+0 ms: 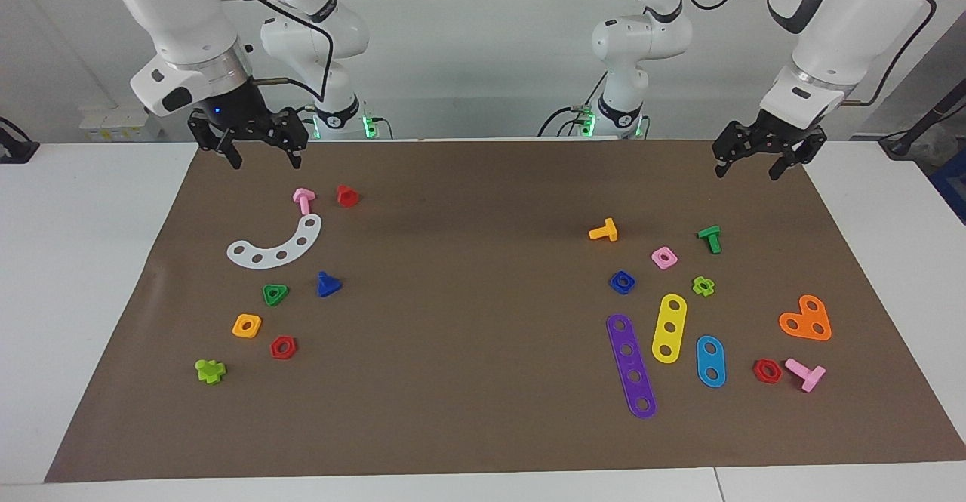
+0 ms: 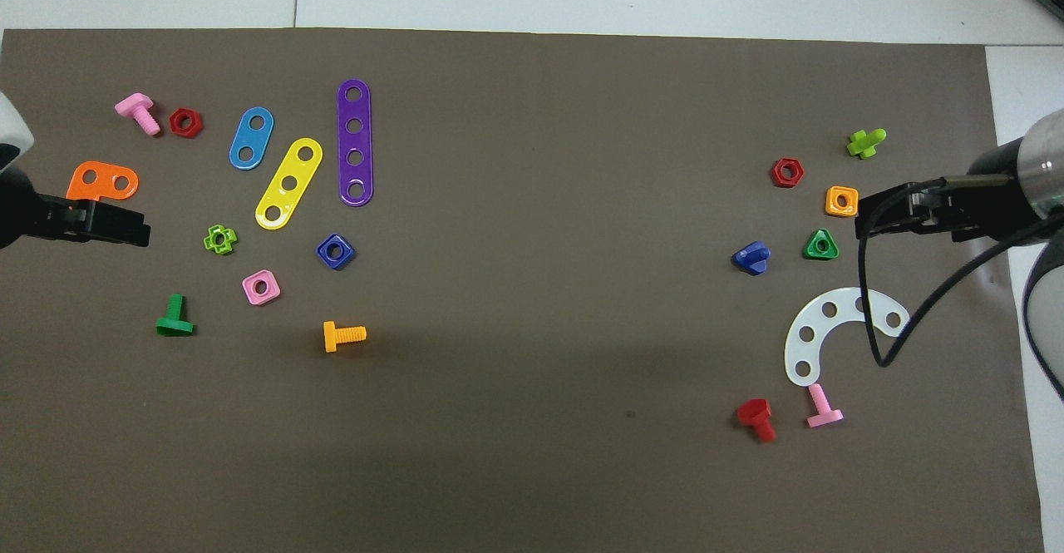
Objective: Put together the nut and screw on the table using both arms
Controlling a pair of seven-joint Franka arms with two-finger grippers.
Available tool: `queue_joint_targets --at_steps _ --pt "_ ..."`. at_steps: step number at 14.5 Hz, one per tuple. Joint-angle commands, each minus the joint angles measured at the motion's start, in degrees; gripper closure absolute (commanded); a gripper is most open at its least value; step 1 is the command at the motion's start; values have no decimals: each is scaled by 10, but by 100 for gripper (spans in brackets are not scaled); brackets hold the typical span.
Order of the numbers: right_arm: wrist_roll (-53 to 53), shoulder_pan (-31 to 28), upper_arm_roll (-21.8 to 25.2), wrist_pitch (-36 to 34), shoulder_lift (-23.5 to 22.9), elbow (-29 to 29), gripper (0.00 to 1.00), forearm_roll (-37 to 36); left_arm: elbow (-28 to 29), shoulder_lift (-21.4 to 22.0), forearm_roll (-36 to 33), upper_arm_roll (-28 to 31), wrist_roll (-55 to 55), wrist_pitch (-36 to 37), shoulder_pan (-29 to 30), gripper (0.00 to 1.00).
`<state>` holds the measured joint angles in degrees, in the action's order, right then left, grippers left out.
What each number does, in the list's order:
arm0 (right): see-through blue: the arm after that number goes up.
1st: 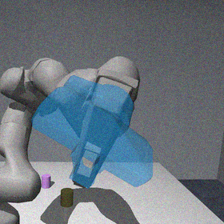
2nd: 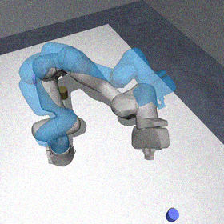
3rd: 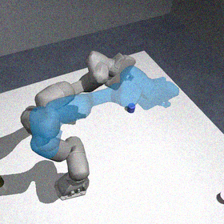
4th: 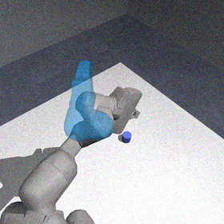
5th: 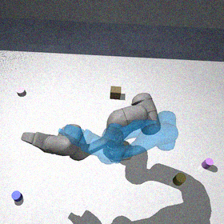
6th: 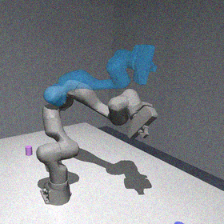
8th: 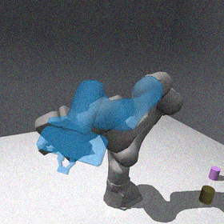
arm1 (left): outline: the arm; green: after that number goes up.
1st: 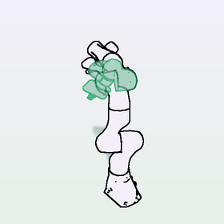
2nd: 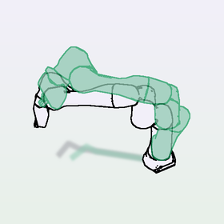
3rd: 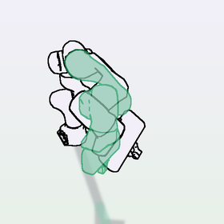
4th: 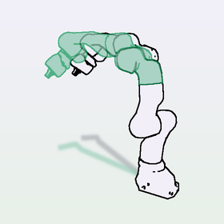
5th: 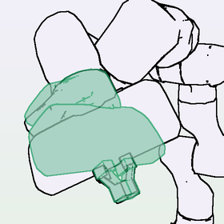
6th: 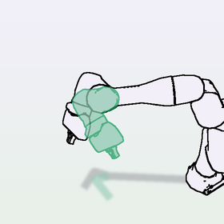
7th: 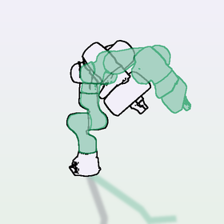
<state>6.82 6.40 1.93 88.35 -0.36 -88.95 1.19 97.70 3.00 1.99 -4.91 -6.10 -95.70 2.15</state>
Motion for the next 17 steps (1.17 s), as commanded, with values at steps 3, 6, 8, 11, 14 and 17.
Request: queue_joint_targets --at_steps 3,6,8,11,14,17 --pt "-10 -13 3 0 12 -14 0 7 14 16 8 6 -7 17 -19 0" --pt "-12 -15 3 -14 13 -14 0 7 13 16 9 7 -8 15 -10 0" --pt "-11 -17 3 1 13 -17 2 7 15 17 15 11 -9 20 -9 0" --pt "-11 -12 2 44 19 -54 4 7 21 20 17 12 -3 18 -14 0" --pt "-11 -11 0 130 43 -132 5 7 23 19 15 14 -1 2 -7 0" --pt "-11 -10 0 183 42 -177 5 7 51 24 14 14 -1 -22 27 0"
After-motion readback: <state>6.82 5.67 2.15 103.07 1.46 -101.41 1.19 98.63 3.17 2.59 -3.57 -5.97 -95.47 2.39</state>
